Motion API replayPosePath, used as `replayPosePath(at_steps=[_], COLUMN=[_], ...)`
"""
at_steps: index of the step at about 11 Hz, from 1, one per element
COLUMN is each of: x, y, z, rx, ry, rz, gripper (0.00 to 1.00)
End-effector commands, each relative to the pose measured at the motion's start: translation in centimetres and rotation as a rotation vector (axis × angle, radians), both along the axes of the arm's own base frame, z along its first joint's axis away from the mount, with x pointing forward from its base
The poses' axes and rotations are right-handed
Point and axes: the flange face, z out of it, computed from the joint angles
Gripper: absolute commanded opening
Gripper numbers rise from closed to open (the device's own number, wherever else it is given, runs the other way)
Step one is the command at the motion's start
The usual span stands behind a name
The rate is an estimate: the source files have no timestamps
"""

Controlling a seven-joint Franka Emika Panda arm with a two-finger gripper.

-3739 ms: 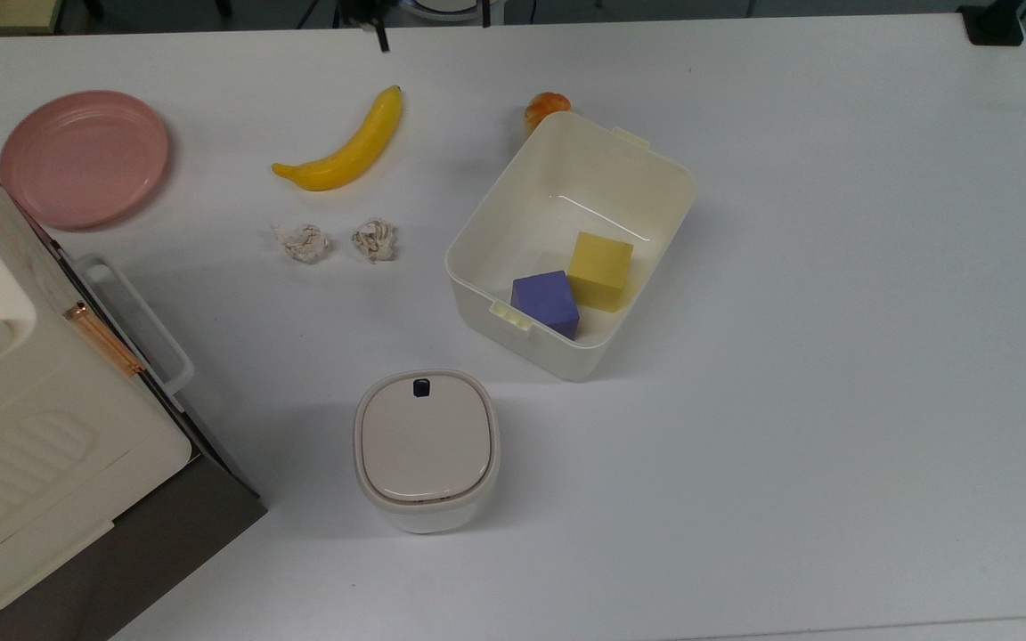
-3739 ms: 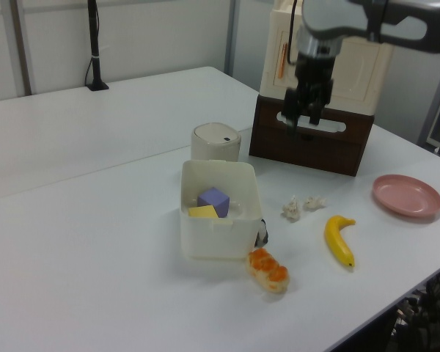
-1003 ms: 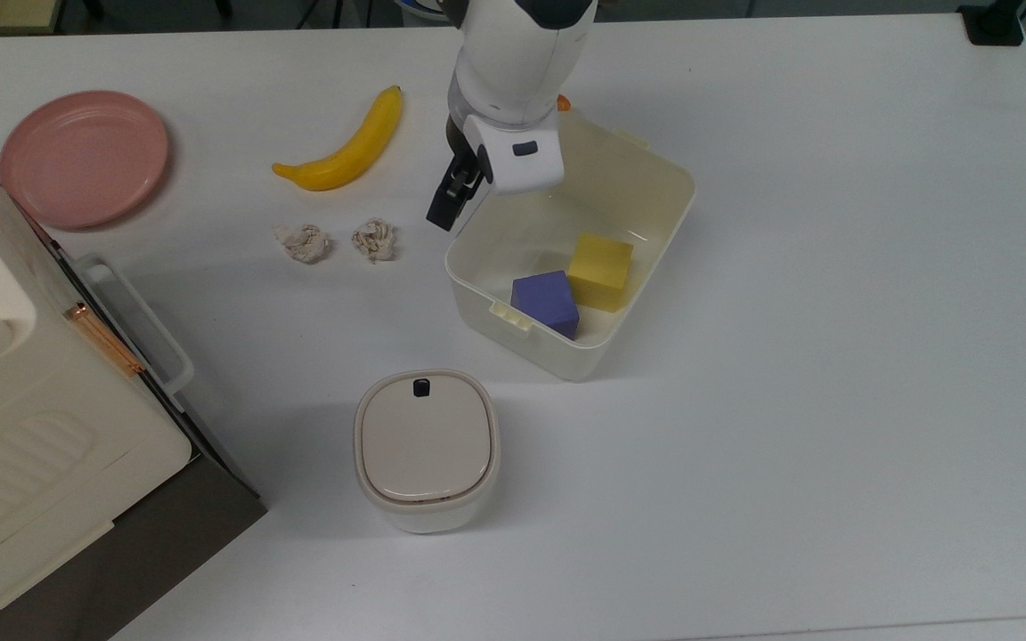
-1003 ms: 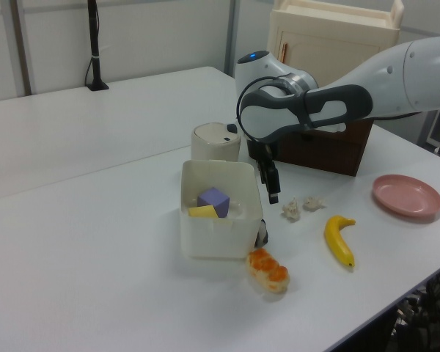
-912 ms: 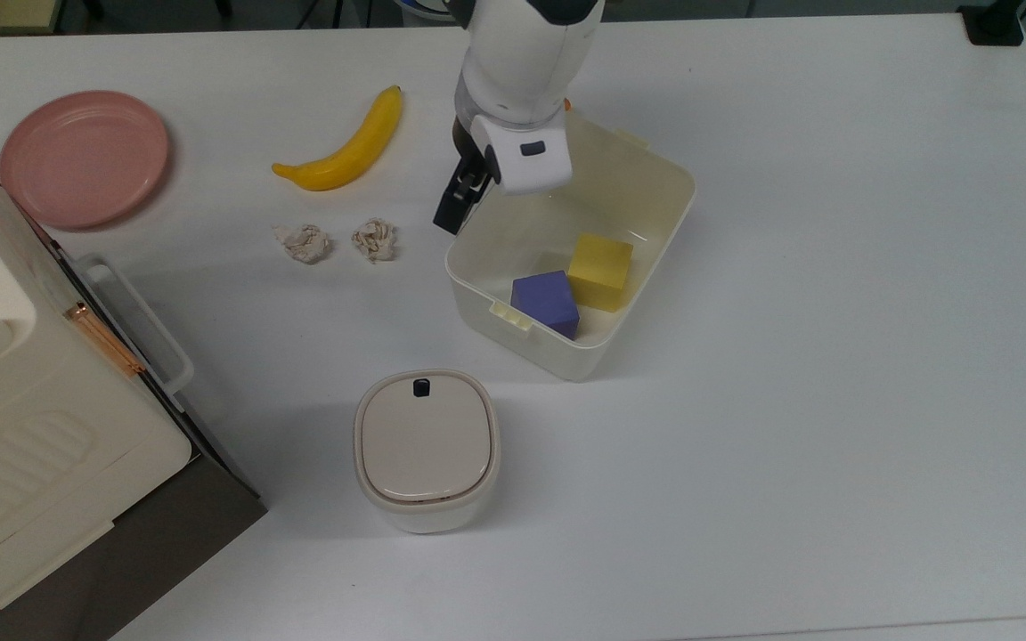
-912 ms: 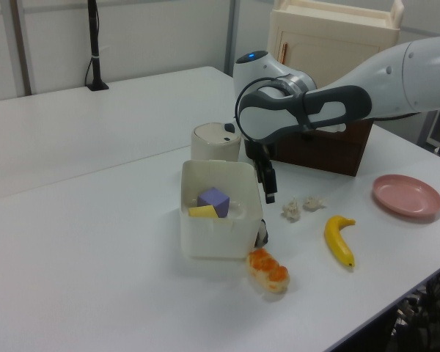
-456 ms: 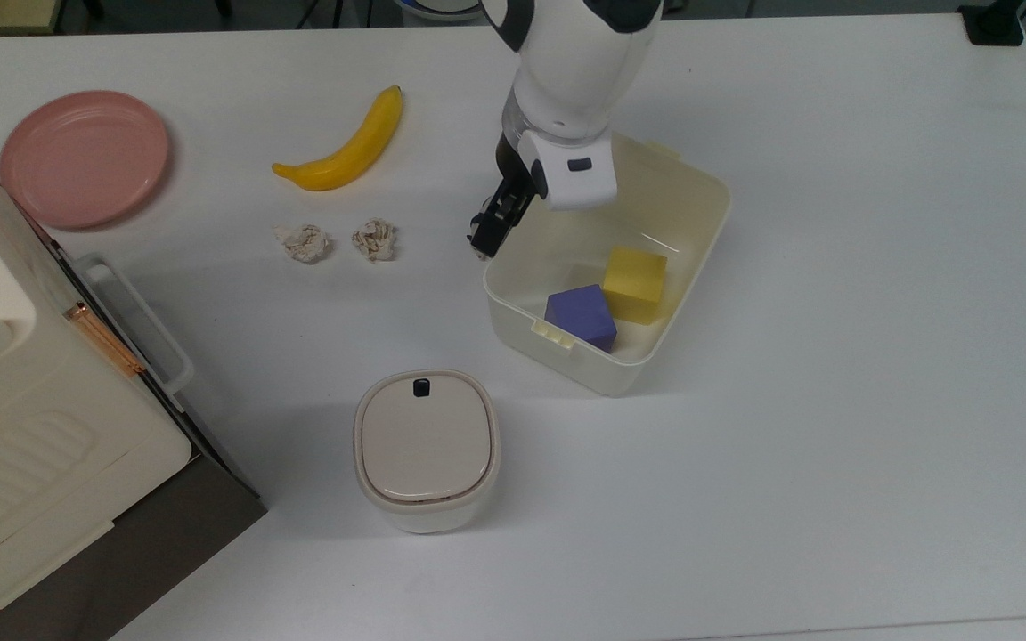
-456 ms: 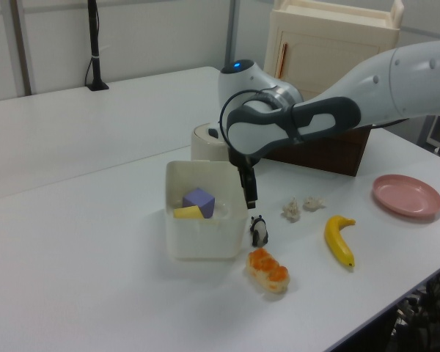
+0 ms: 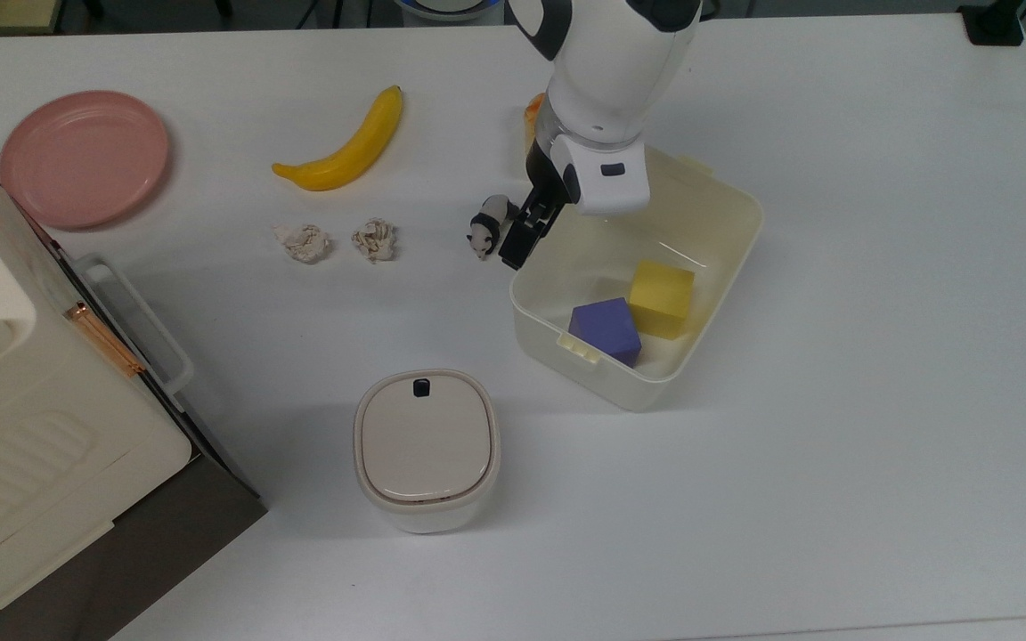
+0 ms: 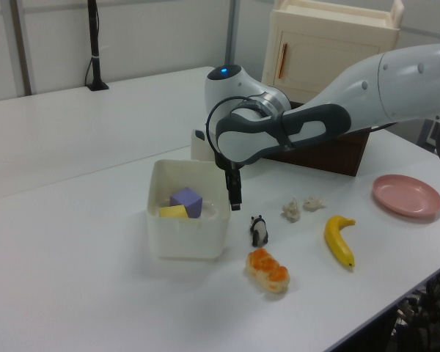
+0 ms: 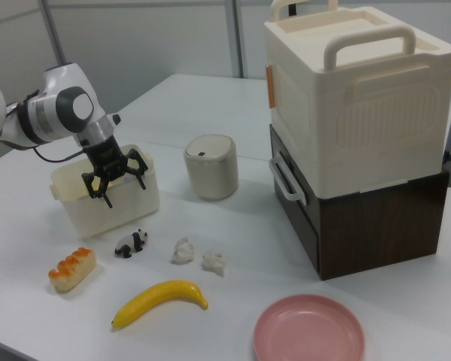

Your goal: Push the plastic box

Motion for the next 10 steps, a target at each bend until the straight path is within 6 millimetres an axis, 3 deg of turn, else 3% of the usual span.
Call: replayPosePath(at_steps=[1,3,8,10], x=[0.8,1.1,1.0,1.2], y=[1.2,2.3,2.9,2.5], z=[1.7,3.1,3.8,6.4], rx=[0.005,0.020,0.034,0.045], ry=[-0.060,-0.089,-0.108,-0.145], rz=[-0.021,-0.017,-0.044,-0.048], gripper=[1.00,1.00,1.00,1.00])
